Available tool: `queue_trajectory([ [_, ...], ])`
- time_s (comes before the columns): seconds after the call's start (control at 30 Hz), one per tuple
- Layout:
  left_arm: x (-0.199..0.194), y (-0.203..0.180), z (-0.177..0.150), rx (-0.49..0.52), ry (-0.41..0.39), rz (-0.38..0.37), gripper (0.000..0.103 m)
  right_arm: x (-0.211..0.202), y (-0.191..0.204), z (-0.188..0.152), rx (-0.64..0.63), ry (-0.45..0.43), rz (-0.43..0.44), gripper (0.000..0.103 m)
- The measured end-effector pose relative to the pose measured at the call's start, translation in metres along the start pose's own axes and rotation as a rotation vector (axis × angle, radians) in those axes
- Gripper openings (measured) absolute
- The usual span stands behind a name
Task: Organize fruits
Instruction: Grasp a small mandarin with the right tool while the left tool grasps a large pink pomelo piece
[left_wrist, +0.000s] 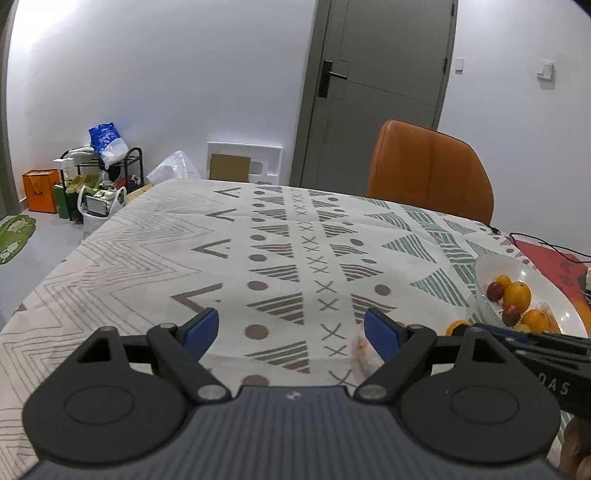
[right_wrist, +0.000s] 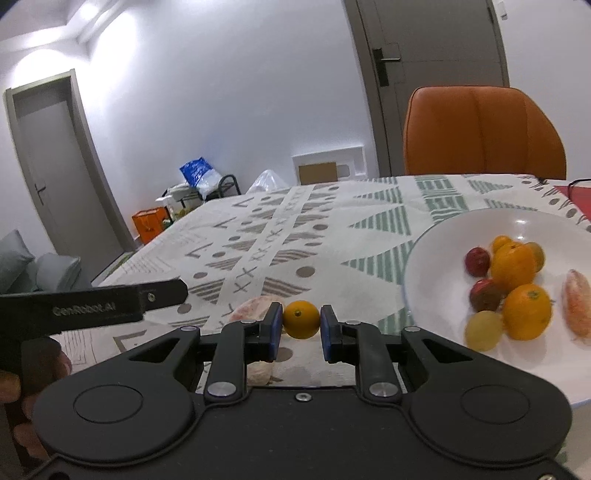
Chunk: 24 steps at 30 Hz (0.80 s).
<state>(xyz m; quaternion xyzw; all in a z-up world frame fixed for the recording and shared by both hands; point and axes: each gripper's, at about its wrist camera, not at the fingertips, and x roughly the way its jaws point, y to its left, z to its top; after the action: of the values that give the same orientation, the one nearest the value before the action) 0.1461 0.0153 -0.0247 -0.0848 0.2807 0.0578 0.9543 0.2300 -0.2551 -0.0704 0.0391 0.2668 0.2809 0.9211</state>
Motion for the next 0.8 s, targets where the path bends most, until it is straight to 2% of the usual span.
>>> queue_trajectory([
  [0.6, 0.023, -0.052, -0.015, 0.082, 0.061, -0.075, 0.08, -0.038, -0.036, 0.001, 0.043, -0.067, -0.092, 0.02],
  [0.7, 0.029, -0.06, -0.019, 0.104, 0.087, -0.073, 0.076, -0.044, -0.041, 0.001, 0.047, -0.074, -0.118, 0.02],
  [0.73, 0.032, -0.061, -0.021, 0.112, 0.102, -0.069, 0.07, -0.047, -0.042, 0.001, 0.048, -0.077, -0.128, 0.02],
  [0.77, 0.035, -0.062, -0.022, 0.115, 0.121, -0.067, 0.06, -0.048, -0.043, 0.002, 0.048, -0.08, -0.134, 0.02],
  [0.8, 0.036, -0.062, -0.024, 0.119, 0.129, -0.06, 0.059, -0.051, -0.045, 0.002, 0.049, -0.083, -0.139, 0.02],
])
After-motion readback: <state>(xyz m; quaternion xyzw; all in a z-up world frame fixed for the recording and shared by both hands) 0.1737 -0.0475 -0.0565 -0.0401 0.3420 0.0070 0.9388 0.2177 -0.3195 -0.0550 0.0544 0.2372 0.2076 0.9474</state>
